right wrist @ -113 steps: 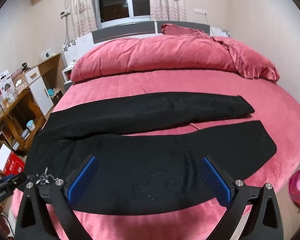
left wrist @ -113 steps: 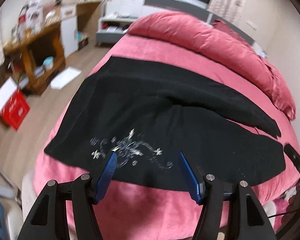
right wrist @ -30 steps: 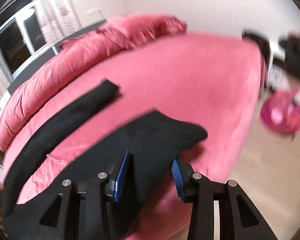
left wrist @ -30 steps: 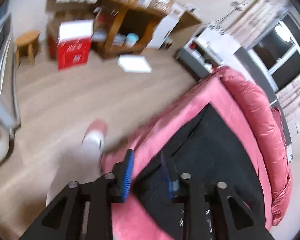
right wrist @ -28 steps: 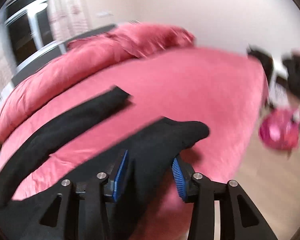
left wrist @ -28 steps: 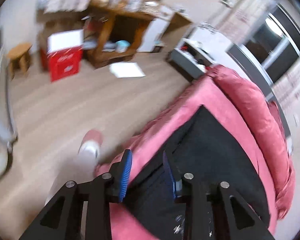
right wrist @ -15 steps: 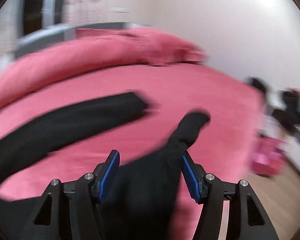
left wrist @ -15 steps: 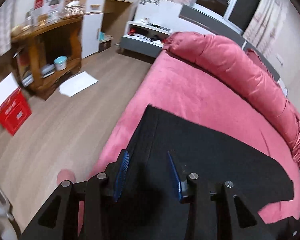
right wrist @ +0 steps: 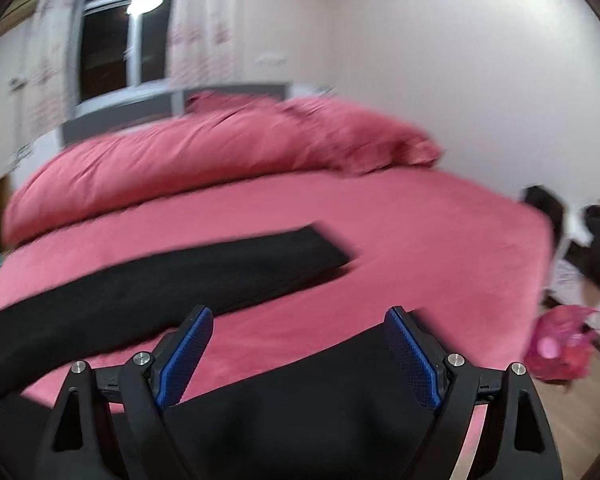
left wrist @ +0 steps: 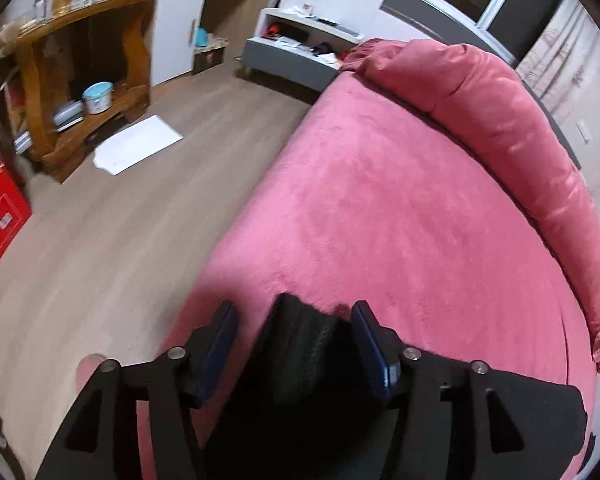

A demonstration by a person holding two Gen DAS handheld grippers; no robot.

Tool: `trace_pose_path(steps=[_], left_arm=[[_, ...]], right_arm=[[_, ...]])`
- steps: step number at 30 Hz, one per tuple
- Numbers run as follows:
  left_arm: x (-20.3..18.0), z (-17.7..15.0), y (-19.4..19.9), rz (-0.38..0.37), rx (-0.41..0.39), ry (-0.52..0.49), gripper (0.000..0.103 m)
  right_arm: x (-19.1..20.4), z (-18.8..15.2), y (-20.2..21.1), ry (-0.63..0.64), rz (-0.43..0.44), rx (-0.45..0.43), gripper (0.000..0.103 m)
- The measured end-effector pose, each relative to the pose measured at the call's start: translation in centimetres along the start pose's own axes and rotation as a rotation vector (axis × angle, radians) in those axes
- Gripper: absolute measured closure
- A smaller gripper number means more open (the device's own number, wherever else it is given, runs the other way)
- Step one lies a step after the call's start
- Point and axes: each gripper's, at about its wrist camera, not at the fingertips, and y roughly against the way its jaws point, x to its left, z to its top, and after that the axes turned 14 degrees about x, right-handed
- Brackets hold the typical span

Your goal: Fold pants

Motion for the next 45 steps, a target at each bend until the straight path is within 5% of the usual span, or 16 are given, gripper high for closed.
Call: trace_pose_path(steps=[2, 3, 6, 11, 19, 25, 32, 41, 42, 45], left_arm=[[-0.6, -0.4, 0.0, 0.016, -0.014, -0.031, 0.050], [-0.9, -0.6, -0.1, 0.014, -0.009, -0.056, 0.068], [-1.5, -0.9, 0.6, -0.003, 0.001, -0.100, 0.091], [-2.6, -3.0, 6.1, -0.024, -0.107, -0.156, 0.093], [-0.7, -10.4, 17.4, -0.241, -0.216, -0.200, 0.093], [1.9, -18.2, 22.2, -0.345, -0.206, -0.186, 0.094], [4.3, -26.4, 22.1, -0.380, -0.140, -0.129, 0.094], [5.2, -29.4, 21.9, -0.374, -0.084, -0.111, 0.094], [5.3, -29.5, 21.9, -0.375, -0.082, -0.104, 0.094], [5.4, -29.3, 21.8, -0.376, -0.082, -0.094, 0.094]], right_arm=[[2.0, -1.4, -1.2, 0.033, 0.065, 0.047, 0.015], [2.7, -1.9, -1.5, 0.036, 0.081, 0.063, 0.015], [4.3, -2.6, -3.1, 0.032, 0.139, 0.115, 0.015], [6.7, -2.3, -3.7, 0.077, 0.196, 0.167, 0.015], [8.0, -2.6, -2.3, 0.064, 0.332, 0.214, 0.015], [9.3, -1.3, -1.7, 0.054, 0.432, 0.233, 0.015], [13.3, 3.4, -4.4, -0.006, 0.575, 0.342, 0.011], [17.5, 7.9, -14.1, -0.195, 0.404, 0.563, 0.013], [17.3, 7.8, -15.0, -0.220, 0.399, 0.581, 0.020], [16.5, 7.4, -16.8, -0.253, 0.425, 0.629, 0.071]])
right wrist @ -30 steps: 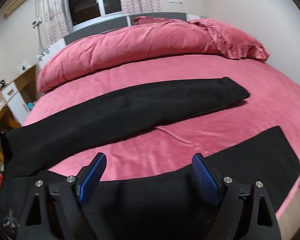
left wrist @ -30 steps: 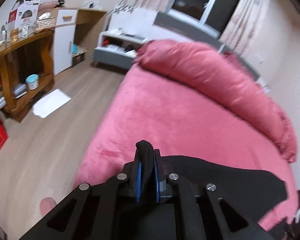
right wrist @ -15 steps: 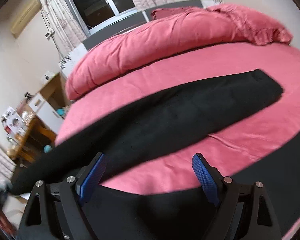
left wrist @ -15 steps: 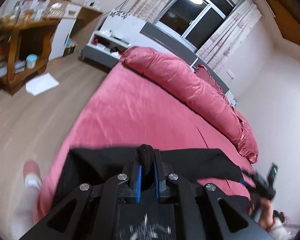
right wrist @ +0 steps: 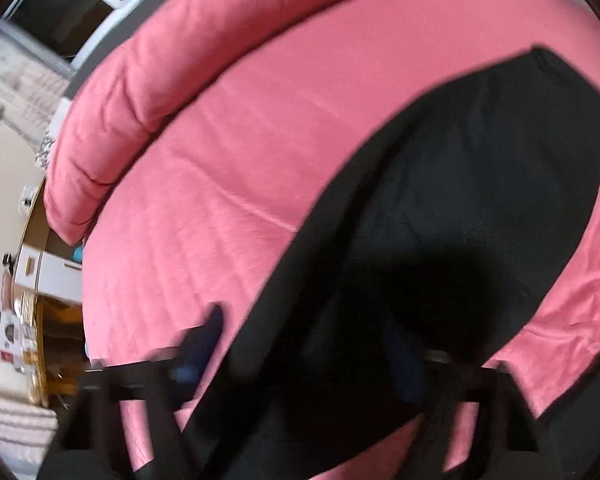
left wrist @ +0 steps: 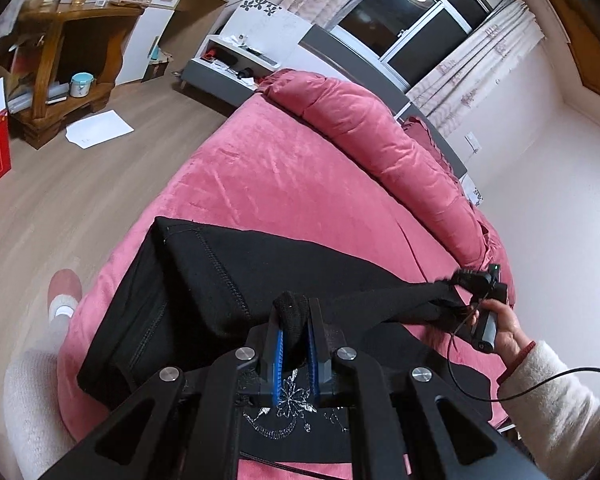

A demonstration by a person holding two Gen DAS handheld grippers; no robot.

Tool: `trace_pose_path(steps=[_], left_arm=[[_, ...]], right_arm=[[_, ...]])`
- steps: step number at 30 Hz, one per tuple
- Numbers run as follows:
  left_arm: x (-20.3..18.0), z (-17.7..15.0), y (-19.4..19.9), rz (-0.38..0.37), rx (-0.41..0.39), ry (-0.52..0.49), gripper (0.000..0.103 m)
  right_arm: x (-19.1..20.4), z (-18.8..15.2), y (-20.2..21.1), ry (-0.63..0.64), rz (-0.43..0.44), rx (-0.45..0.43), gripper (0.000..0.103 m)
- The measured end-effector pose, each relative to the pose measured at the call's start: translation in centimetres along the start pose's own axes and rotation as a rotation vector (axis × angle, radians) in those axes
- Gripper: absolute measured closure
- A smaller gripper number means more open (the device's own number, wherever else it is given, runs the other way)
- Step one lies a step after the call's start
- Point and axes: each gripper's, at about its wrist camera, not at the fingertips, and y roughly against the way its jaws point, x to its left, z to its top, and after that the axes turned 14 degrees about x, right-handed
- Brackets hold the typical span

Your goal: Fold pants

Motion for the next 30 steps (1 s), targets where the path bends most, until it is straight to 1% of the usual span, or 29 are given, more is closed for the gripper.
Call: trace_pose_path(steps=[1, 2, 3, 6, 7, 8, 10, 11, 13, 14, 16, 18, 19, 21, 22, 24, 26, 29, 30], left_arm=[[0.0, 0.1, 0.0, 0.003, -0.003, 0.002, 0.094], [0.1, 0.3, 0.0, 0.003, -0.006, 0.005, 0.094], [0.2, 0.7, 0.1, 0.004, -0.016, 0.012, 0.094], [0.8, 1.9, 0.7, -0.005, -0.067, 0.044, 0.094], [1.1, 2.4, 1.1, -0.015, -0.090, 0.060, 0.094], [1.4, 2.8, 1.5, -0.020, -0.112, 0.071, 0.094], [1.9, 3.4, 2.3, -0.027, -0.142, 0.084, 0.094], [2.2, 3.5, 2.6, -0.031, -0.152, 0.093, 0.094], [2.8, 3.5, 3.0, -0.032, -0.159, 0.112, 0.094], [3.3, 3.4, 3.2, -0.031, -0.158, 0.125, 0.094], [4.4, 2.8, 3.0, -0.030, -0.139, 0.158, 0.094], [5.6, 1.9, 2.4, -0.015, -0.108, 0.181, 0.094], [6.1, 1.4, 2.1, -0.006, -0.089, 0.187, 0.094], [7.0, 0.3, 1.2, 0.016, -0.042, 0.196, 0.094], [7.4, -0.2, 0.7, 0.021, -0.017, 0.202, 0.094], [8.0, -0.9, -0.2, 0.026, 0.024, 0.216, 0.094], [8.4, -1.3, -0.7, 0.022, 0.046, 0.226, 0.093], [8.7, -1.6, -0.9, -0.011, 0.063, 0.258, 0.088], [8.9, -1.6, -0.8, -0.029, 0.067, 0.280, 0.081]], right_arm=[[-0.4, 0.0, 0.3, 0.011, 0.018, -0.002, 0.082], [-0.7, -0.2, 1.0, 0.028, 0.042, -0.015, 0.087], [-1.0, -0.3, 1.6, 0.040, 0.059, -0.026, 0.090], [-1.9, -1.8, 5.4, 0.100, 0.166, -0.078, 0.090], [-2.1, -2.3, 6.3, 0.119, 0.187, -0.090, 0.090], [-2.5, -3.5, 8.0, 0.155, 0.218, -0.114, 0.090], [-3.0, -5.6, 10.1, 0.198, 0.248, -0.147, 0.090], [-3.6, -7.3, 11.4, 0.230, 0.268, -0.168, 0.090], [-4.3, -10.1, 12.7, 0.282, 0.274, -0.193, 0.090], [-4.8, -12.1, 13.1, 0.325, 0.260, -0.204, 0.090], [-5.8, -15.0, 13.0, 0.361, 0.236, -0.211, 0.090], [-7.7, -17.6, 12.5, 0.367, 0.215, -0.189, 0.090], [-8.8, -18.8, 11.5, 0.354, 0.201, -0.162, 0.090], [-11.2, -20.0, 9.6, 0.296, 0.191, -0.098, 0.090], [-12.3, -20.3, 9.1, 0.267, 0.187, -0.073, 0.090], [-14.8, -20.6, 6.6, 0.177, 0.187, -0.003, 0.090], [-15.9, -20.6, 5.0, 0.140, 0.173, 0.021, 0.090], [-16.4, -20.6, 4.5, 0.141, 0.192, 0.014, 0.089], [-16.3, -20.5, 4.6, 0.142, 0.199, 0.008, 0.089]])
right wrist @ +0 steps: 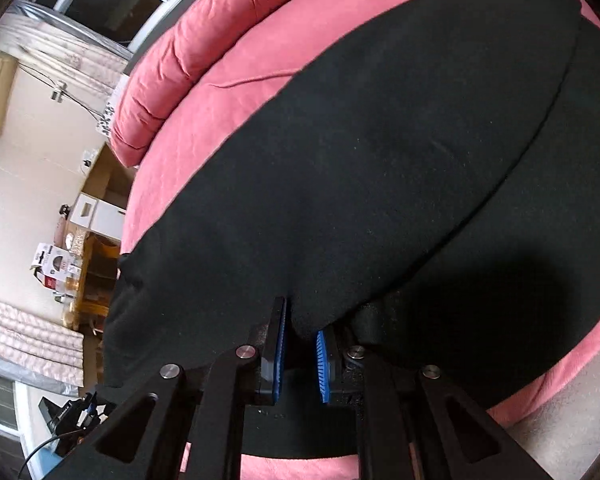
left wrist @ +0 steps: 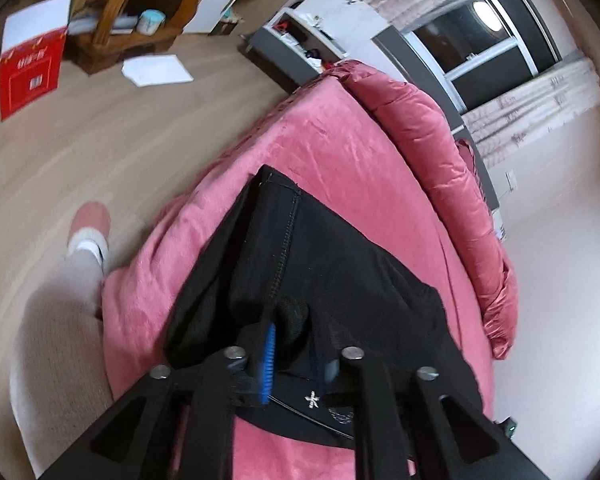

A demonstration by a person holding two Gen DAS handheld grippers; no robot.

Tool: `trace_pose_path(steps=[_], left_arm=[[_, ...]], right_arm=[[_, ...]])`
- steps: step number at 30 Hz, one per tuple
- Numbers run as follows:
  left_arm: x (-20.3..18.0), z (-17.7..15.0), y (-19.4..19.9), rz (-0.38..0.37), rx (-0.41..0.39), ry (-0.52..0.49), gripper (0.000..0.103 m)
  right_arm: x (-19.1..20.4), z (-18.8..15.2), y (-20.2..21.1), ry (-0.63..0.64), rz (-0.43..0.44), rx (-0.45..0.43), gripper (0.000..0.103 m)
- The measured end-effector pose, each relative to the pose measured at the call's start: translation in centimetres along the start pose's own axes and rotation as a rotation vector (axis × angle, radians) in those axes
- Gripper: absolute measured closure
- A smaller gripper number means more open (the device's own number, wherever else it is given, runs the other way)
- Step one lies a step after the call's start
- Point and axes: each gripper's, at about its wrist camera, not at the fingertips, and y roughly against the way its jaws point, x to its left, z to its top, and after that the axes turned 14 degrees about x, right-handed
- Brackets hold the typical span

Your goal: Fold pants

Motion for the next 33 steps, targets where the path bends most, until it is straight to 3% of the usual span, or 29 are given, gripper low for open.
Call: trace_pose_path(steps=[1, 6, 10, 12, 14, 16, 19, 21, 24, 28, 30, 33], left_arm=[[0.3, -0.1, 0.1, -0.023, 0.006, 0.024, 0.074], [1.1, -0.7, 0.5, -0.095, 0.065, 0.112, 0.069], [0.4, -1.1, 0.1, -0.008, 0.080, 0.083, 0.069], [-0.2, -1.2, -0.3, 0.051, 0.085, 0.045, 0.077], [-0.7, -1.2, -0.7, 0.111, 0.095, 0.002, 0.097], [-1.2, -1.0, -0.7, 0.169, 0.082, -0.039, 0.099], [-2.2, -0.2, 1.1, 0.225, 0.009, -0.093, 0.099], [-2.3, 0.6, 2.4, 0.222, -0.029, -0.098, 0.099], [-1.8, 1.2, 3.4, 0.222, -0.052, -0.086, 0.099], [-0.4, 1.1, 2.4, 0.280, -0.021, -0.073, 0.099], [0.6, 0.8, 1.8, 0.333, -0.001, -0.064, 0.099], [1.8, 0.5, 1.2, 0.309, 0.022, -0.012, 0.099]], right_arm=[[-0.2, 0.1, 0.3, -0.002, 0.015, -0.008, 0.087], [-1.8, 1.2, 3.2, -0.041, 0.023, -0.098, 0.062], [-4.3, 3.2, 5.4, -0.097, -0.024, -0.190, 0.059], [-6.1, 4.7, 6.0, -0.145, -0.037, -0.223, 0.059], [-7.8, 6.2, 6.4, -0.196, -0.053, -0.237, 0.063], [-8.6, 6.9, 7.1, -0.207, -0.043, -0.250, 0.094], [-6.9, 6.7, 8.9, -0.143, -0.047, -0.296, 0.094], [-5.3, 5.2, 10.9, -0.069, -0.064, -0.316, 0.094], [-4.6, 3.1, 12.1, -0.063, -0.069, -0.303, 0.094], [-6.2, 1.0, 10.9, -0.081, -0.136, -0.232, 0.094], [-9.2, 0.0, 10.1, -0.166, -0.097, -0.180, 0.094], [-11.2, -1.0, 8.7, -0.243, -0.038, -0.161, 0.094]])
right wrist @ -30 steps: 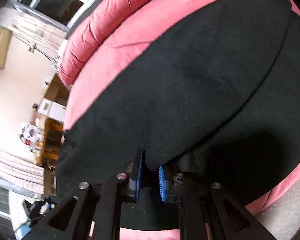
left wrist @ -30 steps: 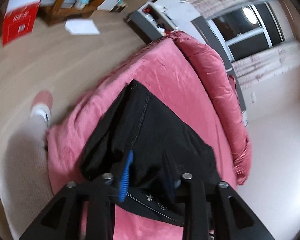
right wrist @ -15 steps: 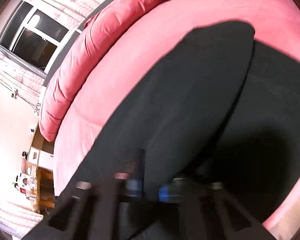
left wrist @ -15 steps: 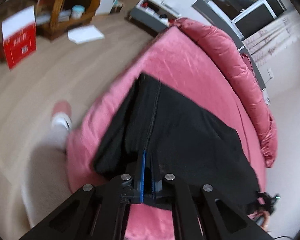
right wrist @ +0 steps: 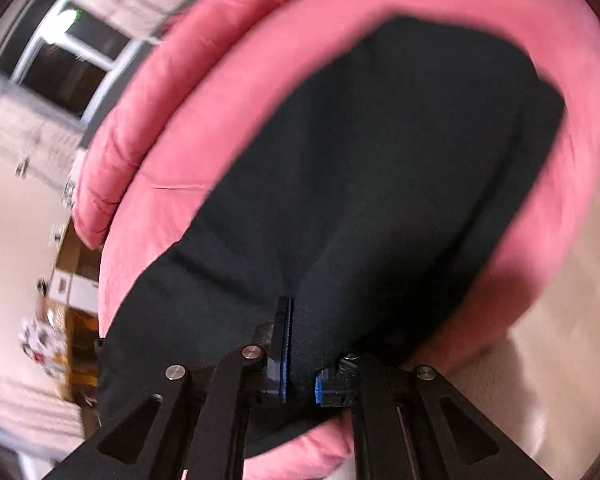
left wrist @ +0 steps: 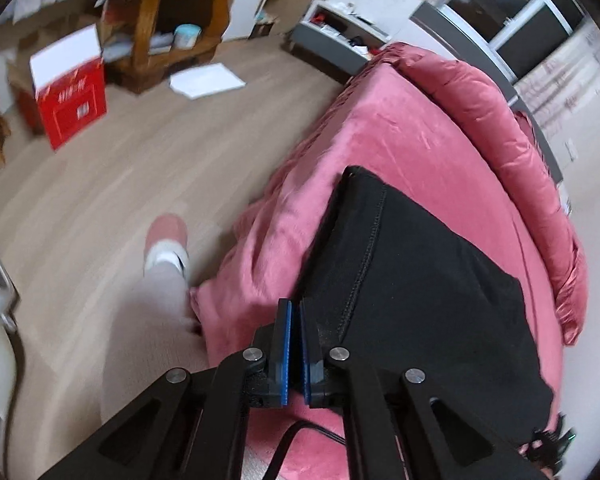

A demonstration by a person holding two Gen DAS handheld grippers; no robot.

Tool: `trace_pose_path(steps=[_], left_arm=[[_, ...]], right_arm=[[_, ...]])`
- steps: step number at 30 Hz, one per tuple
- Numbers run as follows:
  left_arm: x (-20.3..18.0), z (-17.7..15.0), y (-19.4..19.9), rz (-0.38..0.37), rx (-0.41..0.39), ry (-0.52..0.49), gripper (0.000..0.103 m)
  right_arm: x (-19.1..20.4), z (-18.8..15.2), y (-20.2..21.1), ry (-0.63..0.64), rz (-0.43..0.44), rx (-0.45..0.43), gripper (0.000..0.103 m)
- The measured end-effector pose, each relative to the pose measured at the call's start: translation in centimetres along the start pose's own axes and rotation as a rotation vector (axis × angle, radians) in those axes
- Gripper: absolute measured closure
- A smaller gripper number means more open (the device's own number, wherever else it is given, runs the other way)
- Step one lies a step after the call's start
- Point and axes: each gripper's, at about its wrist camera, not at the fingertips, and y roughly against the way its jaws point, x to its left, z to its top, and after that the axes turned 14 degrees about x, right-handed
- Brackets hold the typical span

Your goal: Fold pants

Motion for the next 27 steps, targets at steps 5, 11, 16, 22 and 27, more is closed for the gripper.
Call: trace_pose_path(steps=[5, 11, 16, 22, 27], left_arm=[[-0.5, -0.2, 1.8, -0.131, -0.076, 0.029, 0.098], [-5.3, -0.8, 5.5, -0.216, -0.213, -0.089, 0.089], [-11.5, -2.0, 3.7, -0.204, -0.166, -0.281, 0.081], [-15.6, -3.3, -2.3, -0.159, -0.044, -0.345, 0.081], [-17.4, -5.2, -5.6, -0.091, 0.027, -0.418, 0.081]], right_arm=[[-0.4, -0.1, 1.4, 0.018, 0.064, -0.059, 0.077], [-2.8, 3.7, 5.7, -0.078, 0.101, -0.244, 0.049], [-5.4, 7.1, 6.8, -0.172, 0.069, -0.282, 0.095], [-4.8, 5.9, 11.1, -0.058, 0.039, -0.317, 0.096], [-7.0, 5.8, 8.4, -0.095, -0.046, -0.245, 0.092]])
